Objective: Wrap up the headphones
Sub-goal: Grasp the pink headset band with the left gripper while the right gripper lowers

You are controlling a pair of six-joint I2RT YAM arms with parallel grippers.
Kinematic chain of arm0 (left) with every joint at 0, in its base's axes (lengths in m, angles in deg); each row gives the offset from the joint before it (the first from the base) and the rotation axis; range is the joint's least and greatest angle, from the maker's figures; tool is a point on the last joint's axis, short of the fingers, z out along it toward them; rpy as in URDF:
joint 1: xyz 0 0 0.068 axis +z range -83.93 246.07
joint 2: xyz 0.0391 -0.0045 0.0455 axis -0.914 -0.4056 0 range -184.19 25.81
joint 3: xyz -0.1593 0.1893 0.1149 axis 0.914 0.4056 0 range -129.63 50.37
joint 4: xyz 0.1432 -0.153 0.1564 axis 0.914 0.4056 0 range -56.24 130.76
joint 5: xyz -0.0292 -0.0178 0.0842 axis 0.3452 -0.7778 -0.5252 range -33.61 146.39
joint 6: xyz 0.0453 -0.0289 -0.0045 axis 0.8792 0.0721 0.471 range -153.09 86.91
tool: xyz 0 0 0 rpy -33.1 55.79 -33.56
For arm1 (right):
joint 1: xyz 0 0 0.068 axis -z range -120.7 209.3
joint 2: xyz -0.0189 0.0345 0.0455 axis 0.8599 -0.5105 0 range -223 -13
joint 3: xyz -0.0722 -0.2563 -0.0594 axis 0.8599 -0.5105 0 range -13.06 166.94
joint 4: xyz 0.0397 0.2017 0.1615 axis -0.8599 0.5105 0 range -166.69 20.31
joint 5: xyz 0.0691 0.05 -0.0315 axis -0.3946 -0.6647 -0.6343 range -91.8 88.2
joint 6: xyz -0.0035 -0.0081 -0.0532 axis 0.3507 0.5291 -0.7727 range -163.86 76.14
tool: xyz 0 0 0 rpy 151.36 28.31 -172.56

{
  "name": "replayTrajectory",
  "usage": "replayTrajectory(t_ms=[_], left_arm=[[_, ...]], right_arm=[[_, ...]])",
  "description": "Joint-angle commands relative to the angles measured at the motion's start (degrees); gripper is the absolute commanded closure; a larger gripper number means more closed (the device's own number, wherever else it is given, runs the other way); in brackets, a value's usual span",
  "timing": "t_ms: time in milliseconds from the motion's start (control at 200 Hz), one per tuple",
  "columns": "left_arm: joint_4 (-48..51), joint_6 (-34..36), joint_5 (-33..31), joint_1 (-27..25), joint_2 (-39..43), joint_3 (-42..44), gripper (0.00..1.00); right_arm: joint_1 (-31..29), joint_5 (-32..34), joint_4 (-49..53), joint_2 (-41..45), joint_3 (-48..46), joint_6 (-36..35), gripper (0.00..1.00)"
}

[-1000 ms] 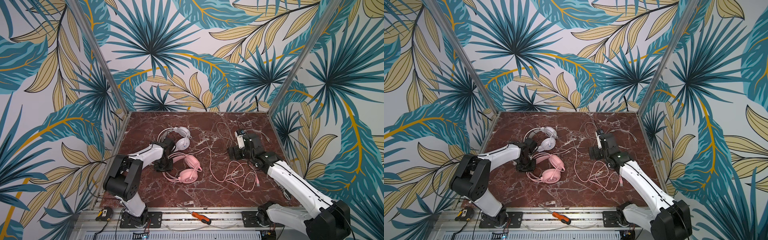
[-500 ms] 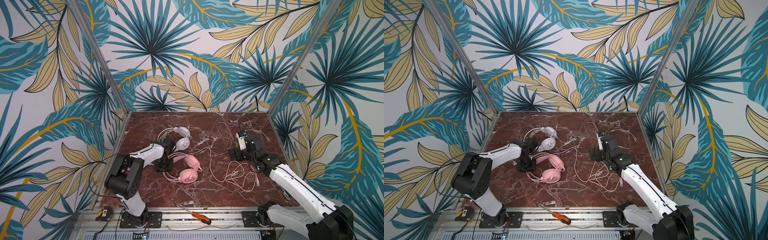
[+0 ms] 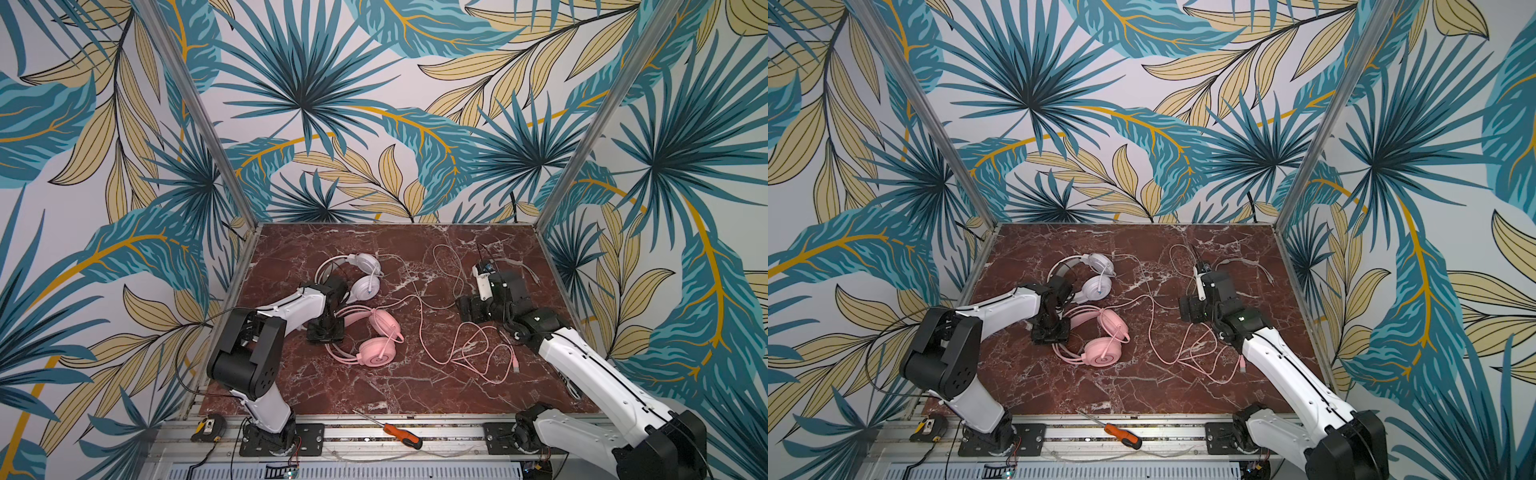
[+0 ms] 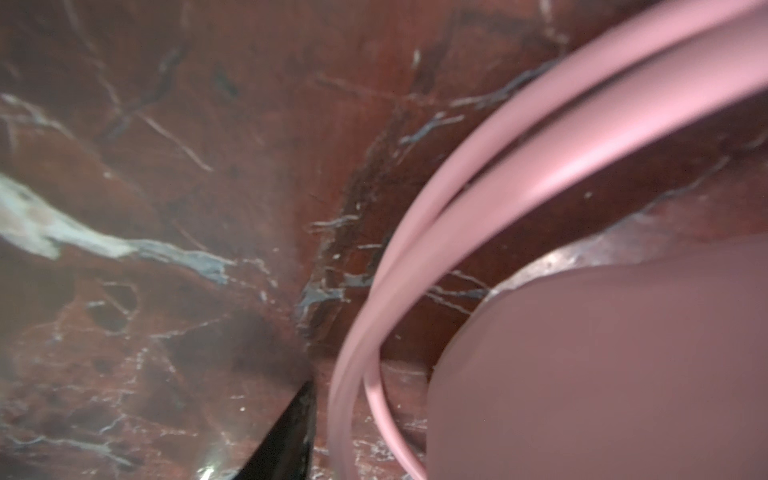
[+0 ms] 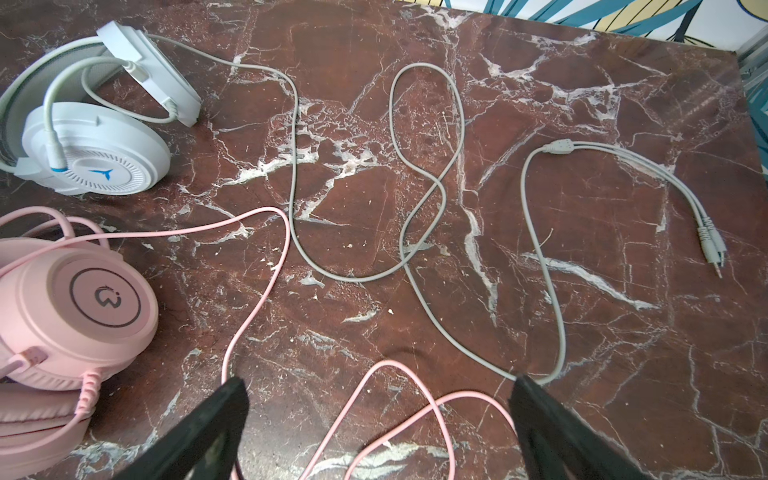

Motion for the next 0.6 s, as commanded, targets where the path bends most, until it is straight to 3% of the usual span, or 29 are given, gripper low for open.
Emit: replayTrajectory(t_ms=[0, 160, 316, 596], left_arm=[[-3.04, -0.09, -1.0, 0.22, -3.16, 2.48, 0.56], [-3.0, -0.97, -1.05, 0.48, -3.2, 2.39, 0.72], [-2.82, -1.48, 0.35, 0.49, -3.69, 1.83, 1.0], [-0.34, 5.79, 9.69, 0.49, 1.18, -0.78, 1.0]], right_arm=[[-0.44, -0.3, 0.78, 0.62, -0.96, 1.05, 0.0], [-0.41, -0.82, 1.17, 1.1, -1.63, 0.43, 0.0], [-0.43, -7.15, 5.01, 1.32, 0.86, -1.86, 0.01], [-0.78, -13.48, 18.97, -2.85, 6.52, -6.17, 0.04]])
